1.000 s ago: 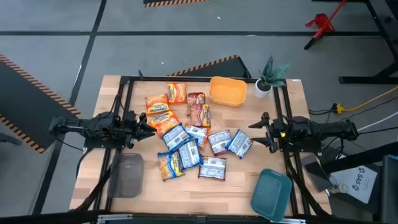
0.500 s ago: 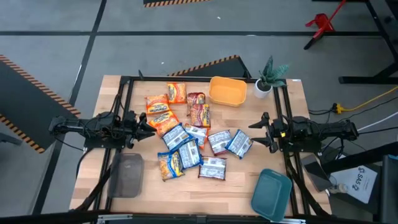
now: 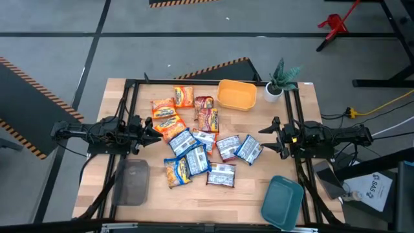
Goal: Sort Maruchan noodles
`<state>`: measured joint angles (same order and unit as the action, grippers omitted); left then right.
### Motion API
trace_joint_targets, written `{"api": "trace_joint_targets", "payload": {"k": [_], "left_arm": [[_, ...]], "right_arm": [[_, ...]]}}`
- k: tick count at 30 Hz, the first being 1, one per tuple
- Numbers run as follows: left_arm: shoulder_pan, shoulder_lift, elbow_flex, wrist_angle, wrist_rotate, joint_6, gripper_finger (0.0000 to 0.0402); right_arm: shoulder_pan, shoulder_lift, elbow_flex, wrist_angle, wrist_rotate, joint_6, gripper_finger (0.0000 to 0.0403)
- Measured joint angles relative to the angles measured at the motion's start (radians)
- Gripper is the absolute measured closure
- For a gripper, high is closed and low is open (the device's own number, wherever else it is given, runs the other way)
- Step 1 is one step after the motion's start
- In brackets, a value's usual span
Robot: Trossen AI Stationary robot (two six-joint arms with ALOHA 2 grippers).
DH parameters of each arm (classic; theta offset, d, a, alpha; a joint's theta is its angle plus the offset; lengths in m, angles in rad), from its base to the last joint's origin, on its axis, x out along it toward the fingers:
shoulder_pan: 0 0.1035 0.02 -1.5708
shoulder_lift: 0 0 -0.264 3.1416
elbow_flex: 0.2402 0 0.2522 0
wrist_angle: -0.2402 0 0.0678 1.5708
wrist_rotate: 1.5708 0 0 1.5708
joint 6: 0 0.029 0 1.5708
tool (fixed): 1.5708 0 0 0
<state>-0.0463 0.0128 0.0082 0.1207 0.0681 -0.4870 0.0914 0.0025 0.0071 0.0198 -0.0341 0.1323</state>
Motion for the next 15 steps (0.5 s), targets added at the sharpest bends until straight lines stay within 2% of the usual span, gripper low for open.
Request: {"api": "trace_joint_targets", "payload": {"k": [11, 15], "left_arm": [[0.000, 0.000, 0.000, 0.000, 0.000, 0.000, 0.0298], [0.000, 0.000, 0.000, 0.000, 0.000, 0.000, 0.0298]], "right_arm": [[0.000, 0.000, 0.000, 0.004, 0.000, 0.000, 0.0137], [0.000, 0.000, 0.000, 0.066, -0.003, 0.081, 0.0136]]}}
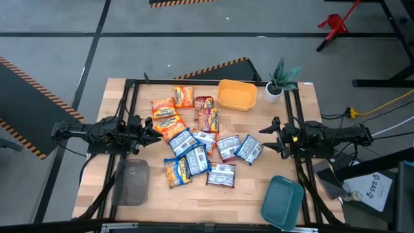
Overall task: Sort Maruchan noodles
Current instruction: Put the blue noodle pack into the blue bin
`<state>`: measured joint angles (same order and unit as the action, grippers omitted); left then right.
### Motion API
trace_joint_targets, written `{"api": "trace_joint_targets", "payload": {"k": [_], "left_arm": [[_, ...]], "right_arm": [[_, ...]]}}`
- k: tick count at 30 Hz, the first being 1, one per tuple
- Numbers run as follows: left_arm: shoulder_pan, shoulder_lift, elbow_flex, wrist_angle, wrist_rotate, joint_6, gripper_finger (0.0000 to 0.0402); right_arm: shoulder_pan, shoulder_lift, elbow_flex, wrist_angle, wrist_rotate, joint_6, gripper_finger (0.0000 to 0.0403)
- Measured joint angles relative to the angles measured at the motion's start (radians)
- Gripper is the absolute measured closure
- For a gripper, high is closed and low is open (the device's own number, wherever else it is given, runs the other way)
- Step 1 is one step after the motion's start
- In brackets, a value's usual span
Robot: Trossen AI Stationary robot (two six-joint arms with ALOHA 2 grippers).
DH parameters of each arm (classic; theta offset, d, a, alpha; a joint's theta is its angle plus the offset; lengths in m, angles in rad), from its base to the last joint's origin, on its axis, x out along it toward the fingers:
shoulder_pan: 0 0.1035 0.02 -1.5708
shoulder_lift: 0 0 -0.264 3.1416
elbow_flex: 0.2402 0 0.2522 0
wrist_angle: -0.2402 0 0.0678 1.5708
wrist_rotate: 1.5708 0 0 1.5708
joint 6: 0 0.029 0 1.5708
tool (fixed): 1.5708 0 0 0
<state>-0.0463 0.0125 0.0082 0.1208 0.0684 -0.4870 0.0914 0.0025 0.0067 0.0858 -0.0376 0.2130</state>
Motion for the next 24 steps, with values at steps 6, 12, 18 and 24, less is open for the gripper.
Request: {"api": "trace_joint_targets", "payload": {"k": [6, 12, 18, 24], "left_arm": [[0.000, 0.000, 0.000, 0.002, -0.042, 0.021, 0.0298], [0.000, 0.000, 0.000, 0.100, -0.317, -0.028, 0.0298], [0.000, 0.000, 0.000, 0.144, -0.488, -0.058, 0.0298], [0.000, 0.000, 0.000, 0.156, -0.551, 0.005, 0.0298]], "right_arm": [[0.000, 0.000, 0.000, 0.140, 0.003, 0.340, 0.0136], [0.000, 0.000, 0.000, 0.313, 0.123, 0.648, 0.0136], [0.000, 0.000, 0.000, 0.359, 0.370, 0.647, 0.0136], [0.000, 0.015, 0.002, 0.353, 0.517, 0.647, 0.0136]]}}
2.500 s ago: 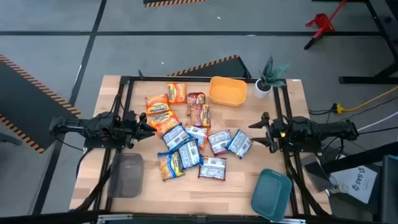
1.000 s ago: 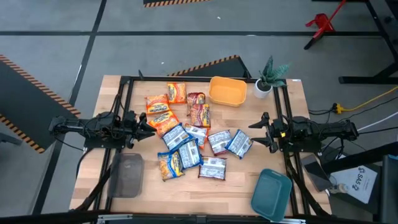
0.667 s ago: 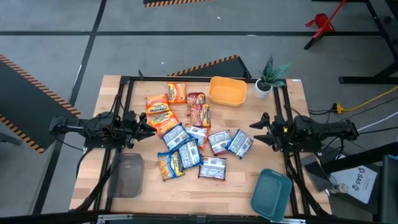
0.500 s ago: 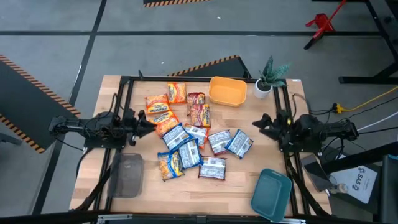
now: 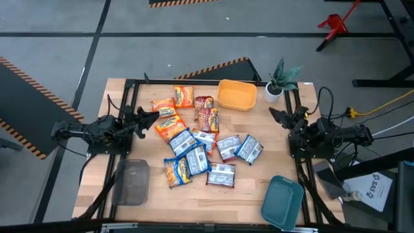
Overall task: Sort Maruchan noodles
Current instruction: Put the blue noodle pack into the blue bin
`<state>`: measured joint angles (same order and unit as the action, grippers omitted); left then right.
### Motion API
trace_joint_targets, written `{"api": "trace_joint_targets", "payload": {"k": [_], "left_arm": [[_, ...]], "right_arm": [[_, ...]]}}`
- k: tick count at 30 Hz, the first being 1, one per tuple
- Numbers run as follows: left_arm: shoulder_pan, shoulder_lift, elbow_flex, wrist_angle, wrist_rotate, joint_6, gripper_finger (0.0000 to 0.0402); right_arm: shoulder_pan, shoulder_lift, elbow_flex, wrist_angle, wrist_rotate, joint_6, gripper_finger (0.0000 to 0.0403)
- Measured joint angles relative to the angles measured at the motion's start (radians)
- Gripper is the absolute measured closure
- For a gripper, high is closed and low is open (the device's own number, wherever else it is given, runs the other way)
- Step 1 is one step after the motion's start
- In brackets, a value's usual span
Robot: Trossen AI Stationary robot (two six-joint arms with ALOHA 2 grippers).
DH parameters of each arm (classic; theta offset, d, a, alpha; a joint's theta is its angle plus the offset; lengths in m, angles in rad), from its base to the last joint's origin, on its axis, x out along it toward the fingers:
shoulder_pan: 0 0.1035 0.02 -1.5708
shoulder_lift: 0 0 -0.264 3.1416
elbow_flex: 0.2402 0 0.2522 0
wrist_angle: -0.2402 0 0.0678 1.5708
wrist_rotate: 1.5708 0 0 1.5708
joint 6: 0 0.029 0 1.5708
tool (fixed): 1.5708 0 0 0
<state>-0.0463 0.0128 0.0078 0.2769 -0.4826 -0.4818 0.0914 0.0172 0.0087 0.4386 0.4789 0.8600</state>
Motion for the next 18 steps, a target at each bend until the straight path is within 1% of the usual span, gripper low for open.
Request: {"api": "trace_joint_targets", "payload": {"k": [3, 5, 7, 9, 14, 16, 18], "left_arm": [[0.000, 0.000, 0.000, 0.086, -0.034, -0.090, 0.0298], [0.000, 0.000, 0.001, 0.116, -0.044, -0.134, 0.0298], [0.000, 0.000, 0.000, 0.157, -0.059, -0.161, 0.0298], [0.000, 0.000, 0.001, 0.174, -0.061, -0.168, 0.0298], [0.000, 0.000, 0.000, 0.175, -0.058, -0.174, 0.0298], [0.000, 0.000, 0.000, 0.174, -0.057, -0.201, 0.0298], [0.000, 0.000, 0.000, 0.171, -0.058, -0.217, 0.0298]], "right_arm": [[0.000, 0.042, 0.059, -0.077, -0.022, 0.005, 0.0136], [0.000, 0.102, 0.136, -0.168, -0.044, 0.004, 0.0136], [0.000, 0.189, 0.224, -0.293, -0.057, -0.006, 0.0136], [0.000, 0.295, 0.336, -0.449, -0.078, -0.032, 0.0136], [0.000, 0.615, 0.619, -1.004, -0.174, -0.047, 0.0136], [0.000, 0.758, 0.691, -1.127, -0.230, -0.030, 0.0136], [0.000, 0.876, 0.726, -1.185, -0.299, -0.047, 0.0136]]}}
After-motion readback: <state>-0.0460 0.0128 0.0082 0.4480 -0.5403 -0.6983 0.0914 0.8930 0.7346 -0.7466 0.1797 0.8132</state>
